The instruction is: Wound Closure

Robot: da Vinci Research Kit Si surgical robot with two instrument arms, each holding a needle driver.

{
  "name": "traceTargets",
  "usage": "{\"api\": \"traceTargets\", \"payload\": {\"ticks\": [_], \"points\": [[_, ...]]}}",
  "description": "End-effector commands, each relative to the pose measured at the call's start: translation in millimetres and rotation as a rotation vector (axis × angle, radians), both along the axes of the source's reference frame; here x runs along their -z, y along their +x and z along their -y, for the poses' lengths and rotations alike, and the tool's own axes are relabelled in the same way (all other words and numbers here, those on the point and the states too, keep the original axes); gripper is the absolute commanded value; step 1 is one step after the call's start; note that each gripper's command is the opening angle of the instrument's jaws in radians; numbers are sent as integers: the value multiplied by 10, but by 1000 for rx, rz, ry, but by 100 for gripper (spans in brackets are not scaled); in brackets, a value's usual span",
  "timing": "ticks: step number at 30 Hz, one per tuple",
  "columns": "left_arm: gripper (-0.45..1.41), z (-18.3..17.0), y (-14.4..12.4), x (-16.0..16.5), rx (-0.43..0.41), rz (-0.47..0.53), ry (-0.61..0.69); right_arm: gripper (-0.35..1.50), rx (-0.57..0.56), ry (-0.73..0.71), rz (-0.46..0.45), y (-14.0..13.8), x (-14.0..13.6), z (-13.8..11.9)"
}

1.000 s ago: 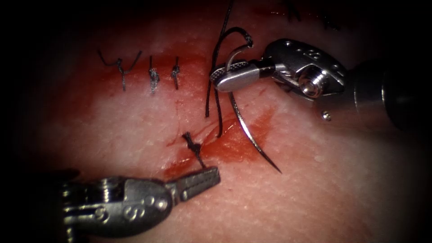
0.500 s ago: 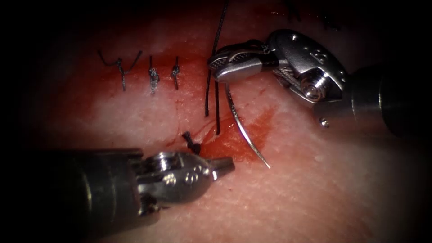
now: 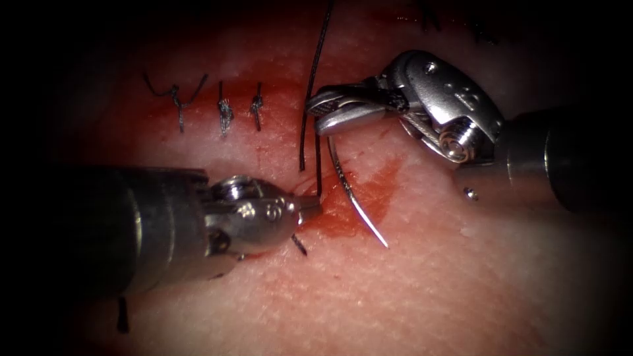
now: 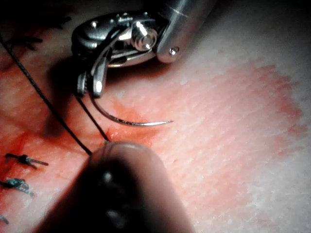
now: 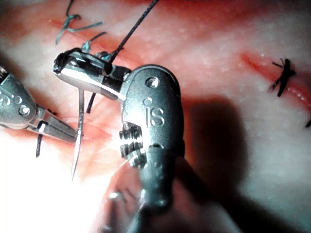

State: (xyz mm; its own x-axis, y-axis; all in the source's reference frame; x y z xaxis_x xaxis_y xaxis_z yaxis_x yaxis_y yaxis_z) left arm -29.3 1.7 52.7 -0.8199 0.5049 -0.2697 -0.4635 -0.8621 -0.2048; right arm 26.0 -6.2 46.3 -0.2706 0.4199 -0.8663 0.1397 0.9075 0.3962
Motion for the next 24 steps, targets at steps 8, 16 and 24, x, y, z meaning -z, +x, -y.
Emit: {"api": "traceTargets", "payload": {"ticks": [8, 16, 24], "points": [[-45, 3, 0, -30, -25, -50, 52, -35, -3, -11, 30, 16, -15, 10], [-45, 7, 6, -41, -80, -138, 104, -35, -27, -28, 65, 24, -24, -1], [-45, 21, 6, -50, -136, -180, 191, -35, -85, -259, 229, 33, -30, -16]]}}
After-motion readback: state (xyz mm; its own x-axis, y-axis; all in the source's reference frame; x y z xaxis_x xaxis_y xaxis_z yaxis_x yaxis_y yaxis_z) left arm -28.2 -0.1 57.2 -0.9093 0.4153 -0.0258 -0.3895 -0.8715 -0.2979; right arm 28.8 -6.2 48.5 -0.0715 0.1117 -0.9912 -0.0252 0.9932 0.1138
